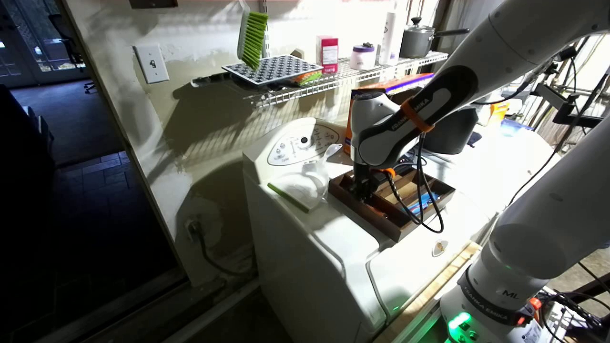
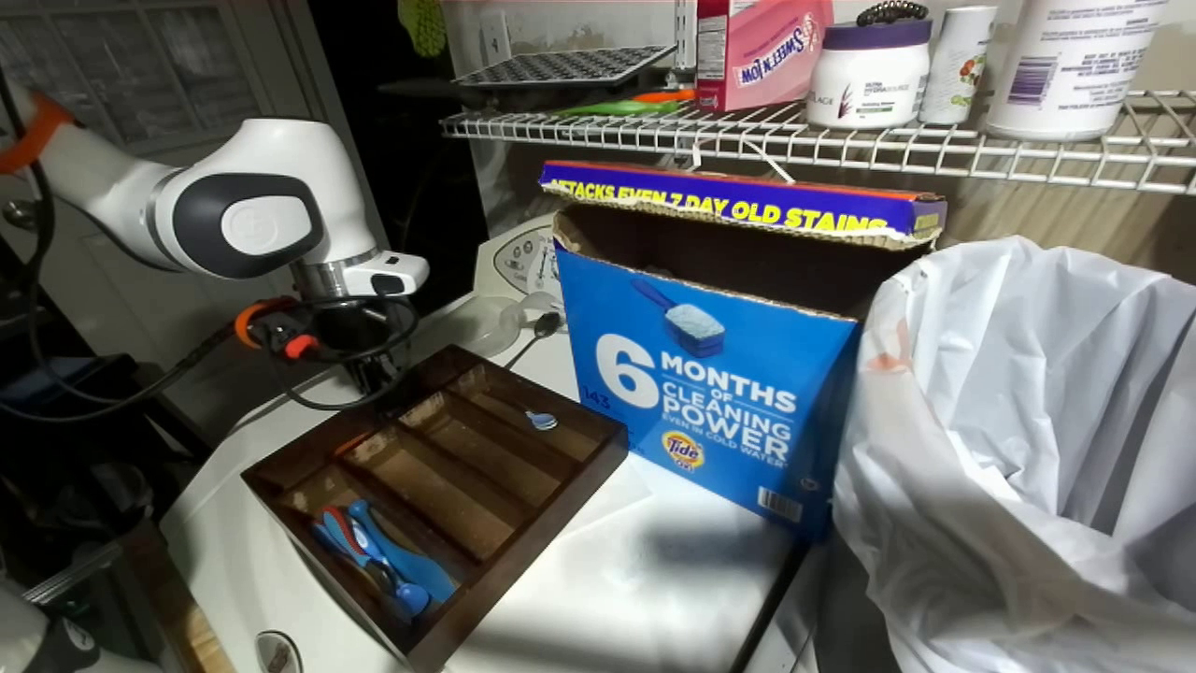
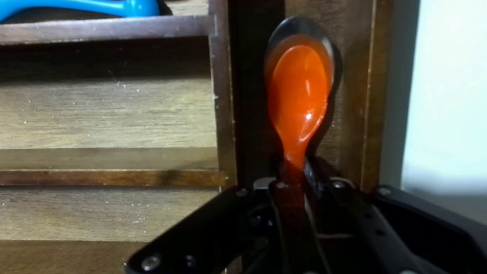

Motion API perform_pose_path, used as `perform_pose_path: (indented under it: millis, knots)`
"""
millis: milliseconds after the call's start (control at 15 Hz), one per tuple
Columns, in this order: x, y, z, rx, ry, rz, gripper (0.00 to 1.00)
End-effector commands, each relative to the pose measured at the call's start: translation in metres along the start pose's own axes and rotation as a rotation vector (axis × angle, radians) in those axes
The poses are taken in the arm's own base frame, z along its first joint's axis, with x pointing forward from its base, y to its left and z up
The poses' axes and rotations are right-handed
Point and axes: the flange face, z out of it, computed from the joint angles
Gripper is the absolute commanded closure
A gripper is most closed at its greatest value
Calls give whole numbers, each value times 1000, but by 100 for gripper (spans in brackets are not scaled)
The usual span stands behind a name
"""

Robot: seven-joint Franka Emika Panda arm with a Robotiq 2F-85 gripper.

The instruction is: Remove the orange spoon from the wooden utensil holder and put it on the left washing machine

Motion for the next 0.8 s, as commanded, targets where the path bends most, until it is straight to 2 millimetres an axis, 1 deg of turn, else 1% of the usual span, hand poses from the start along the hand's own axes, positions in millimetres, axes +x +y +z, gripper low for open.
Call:
perform_pose_path:
  millis: [0,200,467,733]
  knots:
    - [5,-4,-5,12,10,6,96]
    - [6,-2,-15,9,24,7,96]
    - [8,-2,-23,8,37,8,96]
    - [3,-1,-39,-19,53,5,96]
